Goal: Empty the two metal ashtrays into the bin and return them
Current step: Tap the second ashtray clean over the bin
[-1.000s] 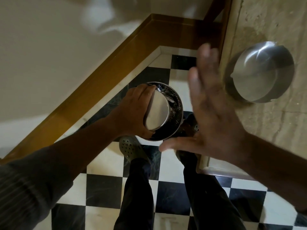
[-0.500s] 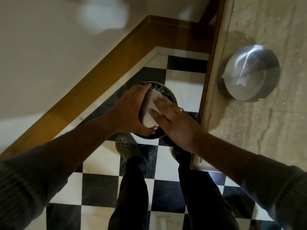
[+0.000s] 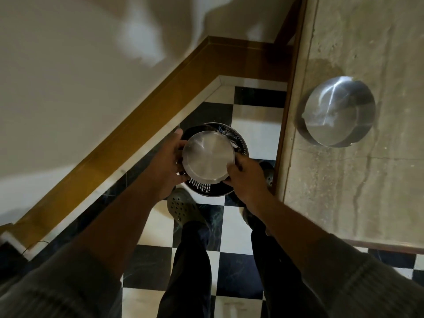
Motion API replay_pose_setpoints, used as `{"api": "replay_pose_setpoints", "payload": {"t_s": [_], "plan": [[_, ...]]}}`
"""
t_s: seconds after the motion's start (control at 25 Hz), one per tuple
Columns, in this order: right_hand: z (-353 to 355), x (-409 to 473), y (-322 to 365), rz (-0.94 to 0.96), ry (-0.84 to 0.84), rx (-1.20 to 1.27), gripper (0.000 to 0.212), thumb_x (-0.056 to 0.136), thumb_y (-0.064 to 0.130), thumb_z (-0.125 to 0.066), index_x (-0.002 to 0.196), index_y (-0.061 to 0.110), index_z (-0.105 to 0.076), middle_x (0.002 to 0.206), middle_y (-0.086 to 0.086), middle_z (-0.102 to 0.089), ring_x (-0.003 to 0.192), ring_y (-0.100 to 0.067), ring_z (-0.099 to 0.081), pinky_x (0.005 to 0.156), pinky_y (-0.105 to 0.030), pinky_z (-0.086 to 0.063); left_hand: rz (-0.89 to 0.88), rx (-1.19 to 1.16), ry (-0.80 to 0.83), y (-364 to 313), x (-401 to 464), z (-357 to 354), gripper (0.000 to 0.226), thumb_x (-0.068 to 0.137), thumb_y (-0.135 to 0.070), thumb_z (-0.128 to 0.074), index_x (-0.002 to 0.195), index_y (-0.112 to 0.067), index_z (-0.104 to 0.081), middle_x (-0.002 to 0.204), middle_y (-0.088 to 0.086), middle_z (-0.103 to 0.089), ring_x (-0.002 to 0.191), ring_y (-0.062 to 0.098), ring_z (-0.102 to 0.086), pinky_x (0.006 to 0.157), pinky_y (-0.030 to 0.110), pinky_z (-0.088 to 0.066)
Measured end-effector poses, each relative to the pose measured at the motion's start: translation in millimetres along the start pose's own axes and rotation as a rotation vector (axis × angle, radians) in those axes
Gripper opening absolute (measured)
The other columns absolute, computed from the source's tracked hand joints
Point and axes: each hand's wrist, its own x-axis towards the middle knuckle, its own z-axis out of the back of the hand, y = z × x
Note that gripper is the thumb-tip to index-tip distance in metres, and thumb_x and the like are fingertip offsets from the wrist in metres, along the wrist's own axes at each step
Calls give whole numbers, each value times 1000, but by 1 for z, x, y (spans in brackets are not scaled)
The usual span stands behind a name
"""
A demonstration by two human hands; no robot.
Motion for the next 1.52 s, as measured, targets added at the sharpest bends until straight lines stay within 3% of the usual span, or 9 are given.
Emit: {"api": "replay_pose_setpoints", "payload": {"t_s": [0.2,0.4,0.6,0.8,0.92,1.16,1.32,1.52], "plan": [[8,0,15,-97,-110,-14,28,94,4,-49,117,4,-65,98,-8,-63,102,-33,-66,87,-53,-60,-55,-12,-19,-4,-13,-12,44,98,-59,-37,107,-31,-68,115,-1,-67,111,25,-62,93,50,-53],[39,-13,52,22,-166,-60,24,95,10,-52,114,7,-67,90,0,-63,96,-29,-69,85,-52,-61,-125,-36,56,-28,-37,-27,63,93,-64,-39,137,-24,-59,134,7,-64,123,28,-61,100,54,-51],[81,-36,83,90,-239,-52,19,93,9,-52,97,-1,-68,97,-20,-71,91,-34,-71,81,-57,-60,-202,-23,80,-60,-77,-68,59,96,-62,-37,136,-25,-59,133,2,-66,118,23,-64,89,45,-55],[145,-59,103,89,-301,-61,23,91,8,-51,94,-3,-71,92,-21,-72,86,-33,-72,75,-53,-63,-219,7,100,-82,-109,-131,46,98,-55,-40,124,-25,-63,128,4,-65,115,23,-63,84,43,-55],[203,-66,97,42,-398,-38,22,92,6,-52,90,-5,-71,90,-24,-71,83,-34,-73,72,-48,-65,-207,37,157,-78,-115,-184,40,96,-50,-49,127,-28,-63,131,4,-62,118,22,-61,92,45,-56],[312,-73,61,-79,-543,-38,23,92,6,-51,87,15,-72,86,-9,-72,82,-27,-72,79,-49,-63,-155,41,297,-43,-112,-301,36,101,-41,-45,128,-26,-61,128,-5,-64,124,11,-55,106,37,-43],[341,-62,42,-102,-574,-46,25,90,5,-50,90,10,-74,89,-13,-73,80,-27,-72,79,-50,-63,-125,46,318,-38,-101,-340,39,101,-39,-42,129,-21,-62,127,-5,-66,123,7,-56,102,31,-43],[344,-34,20,-110,-536,-91,24,88,6,-48,87,-1,-71,85,-22,-72,81,-38,-70,75,-54,-61,-105,137,318,-34,-83,-359,55,93,-47,-49,142,-22,-52,145,2,-56,133,11,-51,116,41,-36]]}}
